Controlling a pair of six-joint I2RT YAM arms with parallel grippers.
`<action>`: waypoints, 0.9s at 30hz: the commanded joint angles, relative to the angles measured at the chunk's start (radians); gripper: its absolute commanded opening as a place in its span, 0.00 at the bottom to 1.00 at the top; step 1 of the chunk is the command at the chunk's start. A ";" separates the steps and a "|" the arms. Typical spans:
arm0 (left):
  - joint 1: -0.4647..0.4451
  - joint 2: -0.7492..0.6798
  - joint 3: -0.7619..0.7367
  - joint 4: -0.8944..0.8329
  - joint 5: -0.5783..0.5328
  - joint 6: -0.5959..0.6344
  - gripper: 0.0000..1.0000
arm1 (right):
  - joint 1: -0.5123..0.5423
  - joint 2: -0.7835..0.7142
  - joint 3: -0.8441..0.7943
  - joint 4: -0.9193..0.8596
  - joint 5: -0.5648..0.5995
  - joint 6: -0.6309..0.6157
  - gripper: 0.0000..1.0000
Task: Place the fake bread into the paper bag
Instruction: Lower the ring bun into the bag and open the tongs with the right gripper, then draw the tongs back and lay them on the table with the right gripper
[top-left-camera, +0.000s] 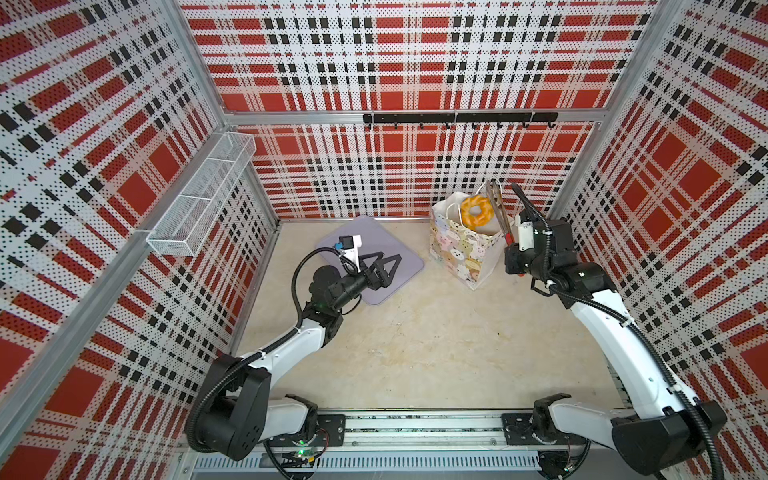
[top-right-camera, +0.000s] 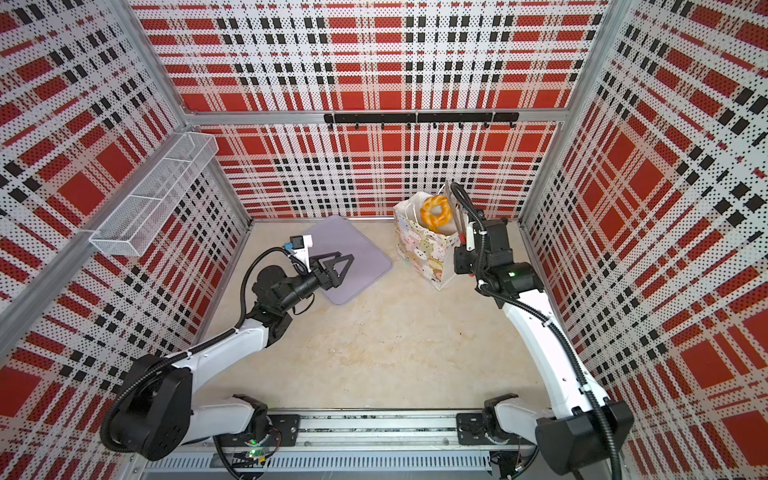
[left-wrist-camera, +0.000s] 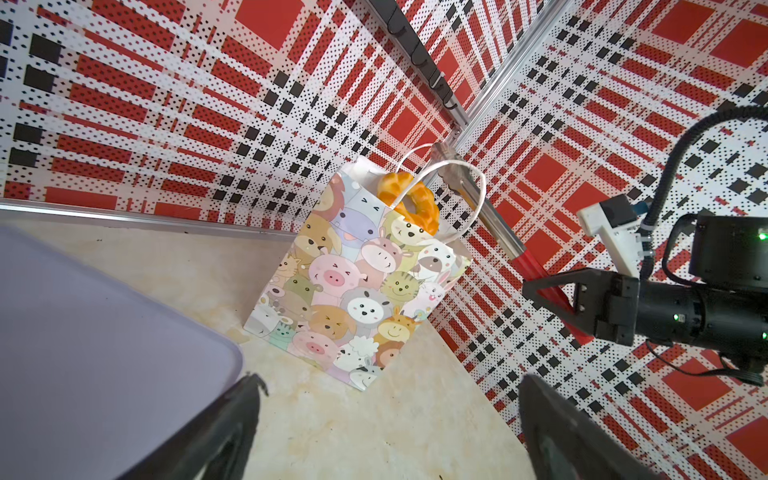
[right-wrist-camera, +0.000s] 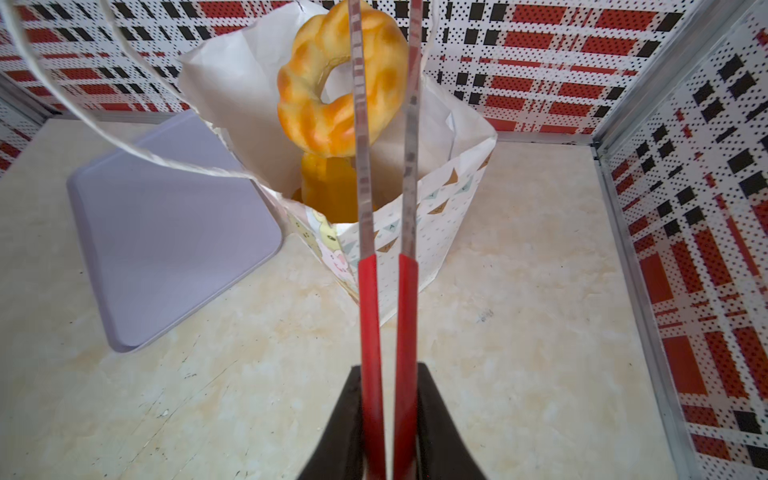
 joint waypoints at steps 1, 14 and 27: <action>0.012 0.001 -0.017 0.003 0.027 0.024 0.99 | -0.016 0.023 0.040 -0.045 0.056 -0.031 0.00; 0.021 -0.005 -0.031 0.003 0.029 0.024 0.99 | -0.022 0.100 0.094 -0.114 0.038 -0.081 0.00; 0.013 -0.012 -0.036 0.006 0.021 0.013 0.99 | 0.036 -0.068 -0.003 -0.115 -0.121 -0.123 0.00</action>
